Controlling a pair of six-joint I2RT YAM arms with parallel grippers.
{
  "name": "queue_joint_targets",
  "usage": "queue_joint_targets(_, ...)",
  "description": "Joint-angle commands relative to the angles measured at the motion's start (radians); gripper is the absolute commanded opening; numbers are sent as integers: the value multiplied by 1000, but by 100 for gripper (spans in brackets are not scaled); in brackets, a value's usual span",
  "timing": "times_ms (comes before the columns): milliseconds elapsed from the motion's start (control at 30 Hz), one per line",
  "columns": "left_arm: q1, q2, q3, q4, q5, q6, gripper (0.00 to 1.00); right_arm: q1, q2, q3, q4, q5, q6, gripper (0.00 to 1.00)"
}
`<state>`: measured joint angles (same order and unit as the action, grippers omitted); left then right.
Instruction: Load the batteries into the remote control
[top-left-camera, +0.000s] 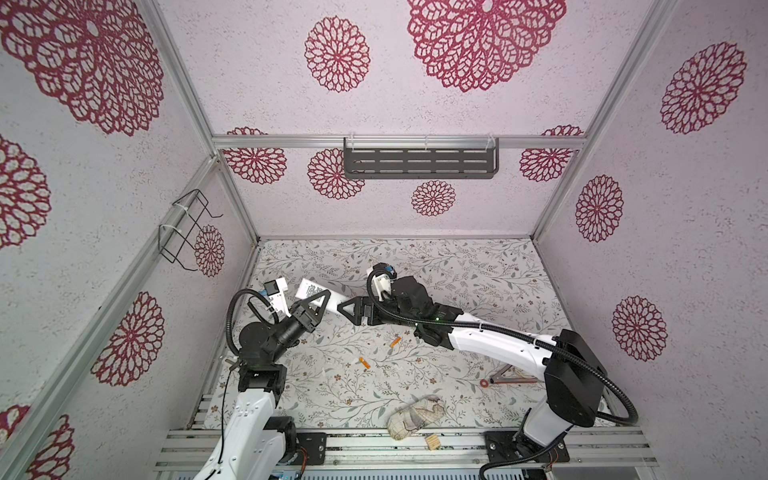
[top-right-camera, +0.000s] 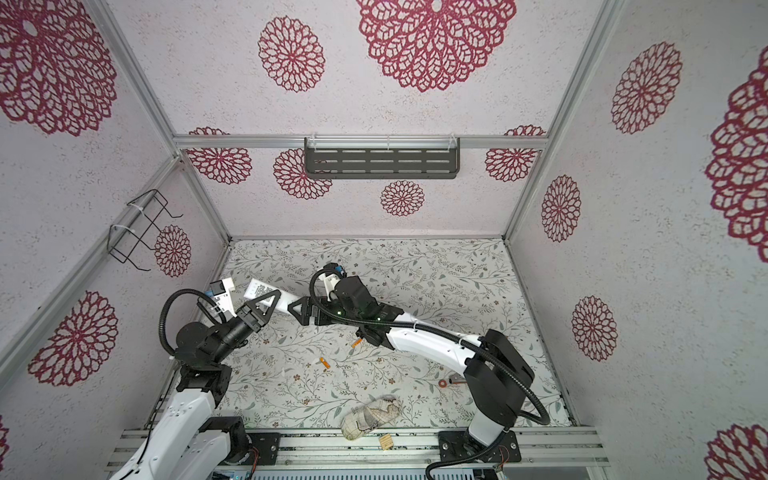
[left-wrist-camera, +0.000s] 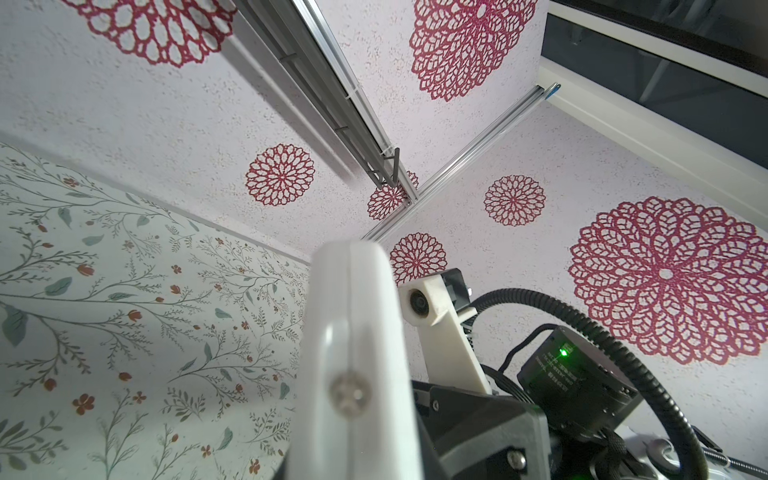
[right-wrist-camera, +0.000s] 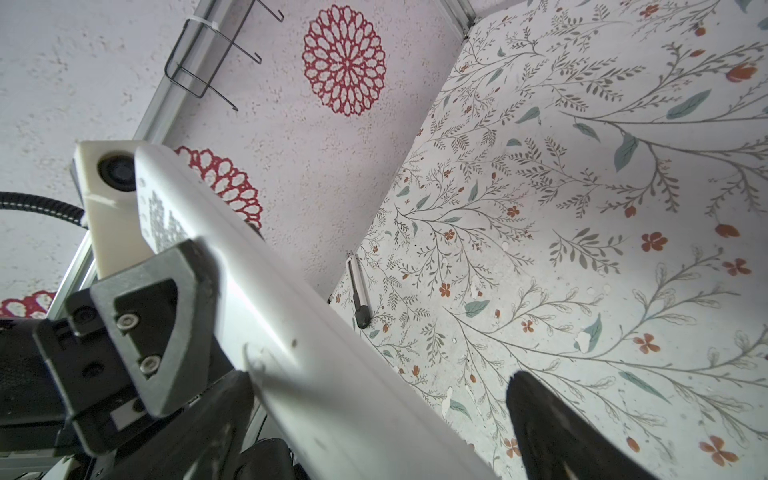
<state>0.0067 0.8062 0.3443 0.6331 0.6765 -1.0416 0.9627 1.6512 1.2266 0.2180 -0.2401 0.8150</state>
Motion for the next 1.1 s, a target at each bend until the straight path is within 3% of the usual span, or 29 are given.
queue_joint_targets(0, 4, -10, -8, 53, 12, -12, 0, -9, 5, 38, 58, 7, 30, 99)
queue_joint_targets(700, 8, -25, -8, 47, 8, -7, 0, -34, 55, 17, 95, 52, 99, 99)
queue_joint_targets(1067, 22, -43, -4, 37, -2, -1, 0, -24, 97, 72, -54, 55, 56, 99)
